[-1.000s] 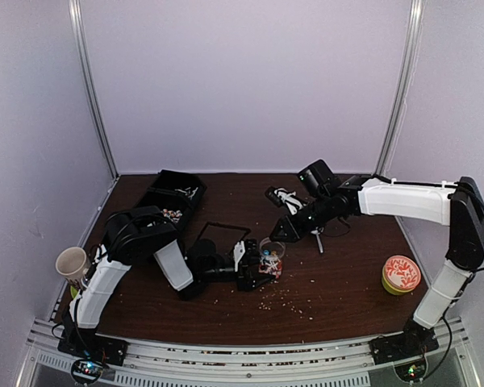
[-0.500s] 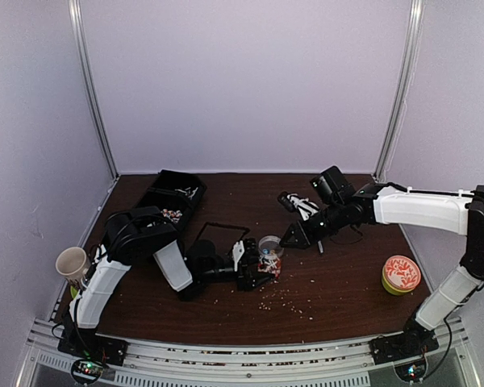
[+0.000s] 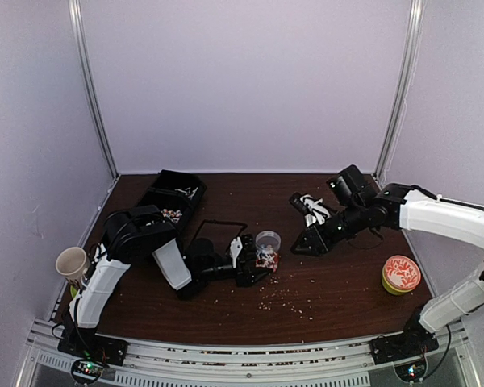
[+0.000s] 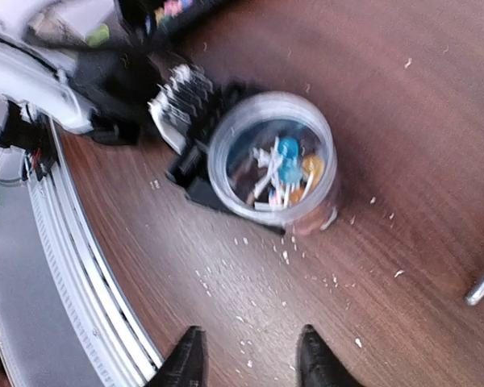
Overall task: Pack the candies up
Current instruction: Screw the box lid onto the packing bottle.
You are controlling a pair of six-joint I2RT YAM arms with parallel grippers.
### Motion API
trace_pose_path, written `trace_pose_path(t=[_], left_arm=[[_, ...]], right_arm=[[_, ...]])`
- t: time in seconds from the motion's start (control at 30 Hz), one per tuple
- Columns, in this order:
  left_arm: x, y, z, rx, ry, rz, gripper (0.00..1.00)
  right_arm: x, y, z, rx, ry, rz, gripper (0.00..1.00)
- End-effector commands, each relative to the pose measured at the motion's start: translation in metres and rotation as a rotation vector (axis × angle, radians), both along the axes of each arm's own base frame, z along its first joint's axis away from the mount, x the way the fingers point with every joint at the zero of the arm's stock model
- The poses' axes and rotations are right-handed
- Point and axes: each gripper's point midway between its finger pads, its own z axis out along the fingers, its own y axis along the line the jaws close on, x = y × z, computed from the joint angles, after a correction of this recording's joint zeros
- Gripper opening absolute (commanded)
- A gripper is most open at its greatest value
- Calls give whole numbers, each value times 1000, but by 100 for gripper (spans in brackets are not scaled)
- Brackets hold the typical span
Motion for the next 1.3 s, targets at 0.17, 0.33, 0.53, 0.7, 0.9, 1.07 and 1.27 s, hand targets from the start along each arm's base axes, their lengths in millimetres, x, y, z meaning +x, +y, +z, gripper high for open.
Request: trace_pose_path(t=[0.17,0.33,0.53,0.7,0.9,1.07,1.27], left_arm=[[-15,6,-12,24,3,-96,56],[-22,7,-10,19,-16,-147,56],[-30,11,-4,-28,9,-237,56],[-35,11,-7,-36,33,-299,57],[-41,10,-9,-30,39,-348,57],[-45,9,-13,-14,46,-380,57],[-46,8,-15,-6,53,-393,57]], right_arm=[[1,-7,103,134,-485,-27,100],[6,-16,117,137,-582,-92,100],[-11,6,104,233,-607,65,99],[-16,25,81,182,-635,191,99],[-3,43,58,146,-630,216,99],[7,54,35,95,-607,239,99],[12,63,23,71,-582,266,98]])
